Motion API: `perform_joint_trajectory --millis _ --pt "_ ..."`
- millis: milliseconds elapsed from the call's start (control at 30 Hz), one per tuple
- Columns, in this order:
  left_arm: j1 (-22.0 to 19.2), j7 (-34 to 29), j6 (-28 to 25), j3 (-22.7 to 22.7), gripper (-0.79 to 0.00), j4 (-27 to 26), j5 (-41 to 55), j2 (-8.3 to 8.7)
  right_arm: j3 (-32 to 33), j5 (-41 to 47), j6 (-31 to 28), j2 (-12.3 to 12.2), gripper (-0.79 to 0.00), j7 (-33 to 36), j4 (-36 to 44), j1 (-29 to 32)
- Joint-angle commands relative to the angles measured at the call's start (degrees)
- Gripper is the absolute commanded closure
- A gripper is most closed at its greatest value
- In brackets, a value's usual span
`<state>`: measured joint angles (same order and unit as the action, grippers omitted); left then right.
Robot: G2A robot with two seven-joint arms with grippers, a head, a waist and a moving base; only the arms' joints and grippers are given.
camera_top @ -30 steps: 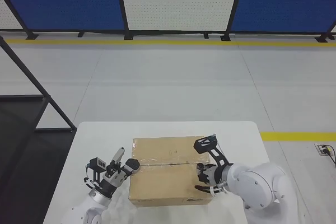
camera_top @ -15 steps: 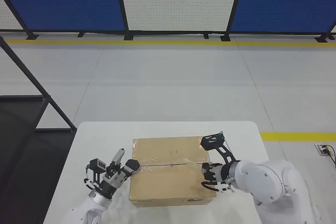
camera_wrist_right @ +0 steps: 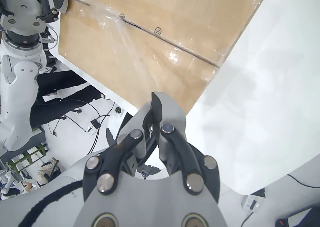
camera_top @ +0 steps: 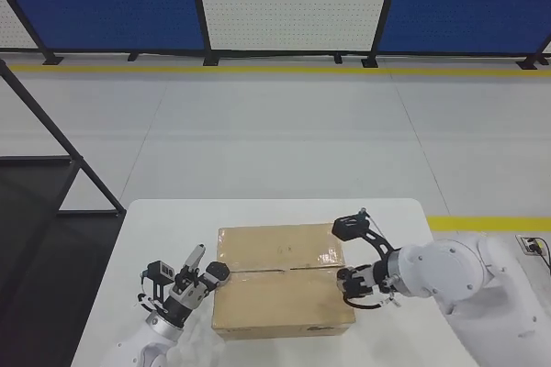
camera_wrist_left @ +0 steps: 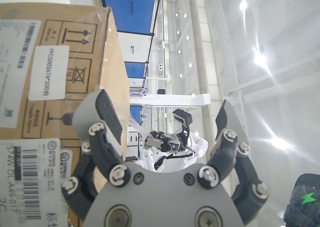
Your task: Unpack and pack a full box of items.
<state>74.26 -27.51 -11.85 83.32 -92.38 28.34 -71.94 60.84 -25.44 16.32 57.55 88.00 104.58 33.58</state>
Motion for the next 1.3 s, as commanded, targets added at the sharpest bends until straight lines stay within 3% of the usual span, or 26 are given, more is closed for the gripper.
perform_joint_trajectory --millis 0,233,467,633,1133,1267 --pt "0.03 0.03 -0.01 -0.02 -0.785 -0.02 -0.01 0.00 -2.44 2.13 -0.03 -1.86 0.000 0.00 -0.41 -1.99" --pt "0.18 0.08 -0.20 0.00 -0.785 0.02 0.06 0.01 -11.44 10.22 -0.03 -7.41 0.000 0.00 -1.87 -10.74" --pt "0.27 0.03 -0.23 0.09 -0.785 0.12 0.30 0.03 -16.44 18.18 -0.03 -9.99 0.000 0.00 -1.93 -16.92" --pt "0.21 -0.09 -0.39 0.18 -0.785 0.48 0.58 0.04 -20.01 20.19 -0.04 -10.28 0.000 0.00 -2.67 -20.02" --pt "-0.12 -0.47 -0.59 1.06 -0.785 1.87 2.24 0.10 -20.01 20.19 -0.04 -10.28 0.000 0.00 -2.67 -20.02" --pt "-0.38 -0.52 -0.40 1.03 -0.785 2.08 2.12 0.11 -19.47 22.99 -1.62 -10.26 0.000 -3.90 -3.85 -17.67"
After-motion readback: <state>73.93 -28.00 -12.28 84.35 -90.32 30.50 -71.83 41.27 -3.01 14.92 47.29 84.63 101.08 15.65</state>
